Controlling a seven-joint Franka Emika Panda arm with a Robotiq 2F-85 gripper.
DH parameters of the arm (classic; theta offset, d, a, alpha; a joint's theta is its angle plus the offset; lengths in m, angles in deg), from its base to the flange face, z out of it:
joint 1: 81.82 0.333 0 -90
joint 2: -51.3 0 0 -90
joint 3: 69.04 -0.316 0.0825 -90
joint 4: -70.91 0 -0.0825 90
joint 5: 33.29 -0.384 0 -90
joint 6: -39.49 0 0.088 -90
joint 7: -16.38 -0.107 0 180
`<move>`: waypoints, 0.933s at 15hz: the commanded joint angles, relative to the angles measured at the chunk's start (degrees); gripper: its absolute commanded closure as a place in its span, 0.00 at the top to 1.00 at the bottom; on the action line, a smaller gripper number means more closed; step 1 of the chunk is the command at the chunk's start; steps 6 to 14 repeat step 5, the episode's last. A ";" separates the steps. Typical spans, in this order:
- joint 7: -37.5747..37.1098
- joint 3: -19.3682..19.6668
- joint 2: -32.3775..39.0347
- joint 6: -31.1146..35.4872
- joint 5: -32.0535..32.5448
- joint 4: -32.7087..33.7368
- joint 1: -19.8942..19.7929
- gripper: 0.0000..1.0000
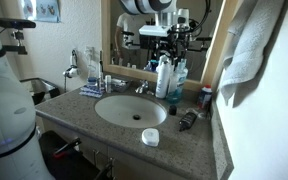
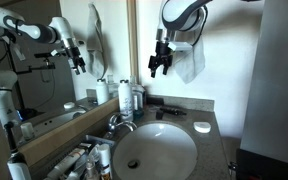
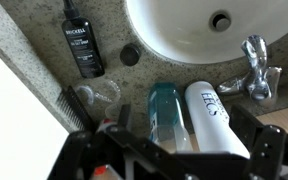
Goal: Remove the black cap off the mouth wash bottle
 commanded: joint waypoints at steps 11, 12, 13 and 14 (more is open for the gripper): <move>-0.39 -0.98 -3.45 -1.39 1.39 0.48 0.35 1.00; -0.39 -0.98 -3.45 -1.39 1.39 0.48 0.35 1.00; -0.39 -0.98 -3.45 -1.39 1.39 0.48 0.35 1.00; -0.39 -0.98 -3.45 -1.39 1.39 0.48 0.35 1.00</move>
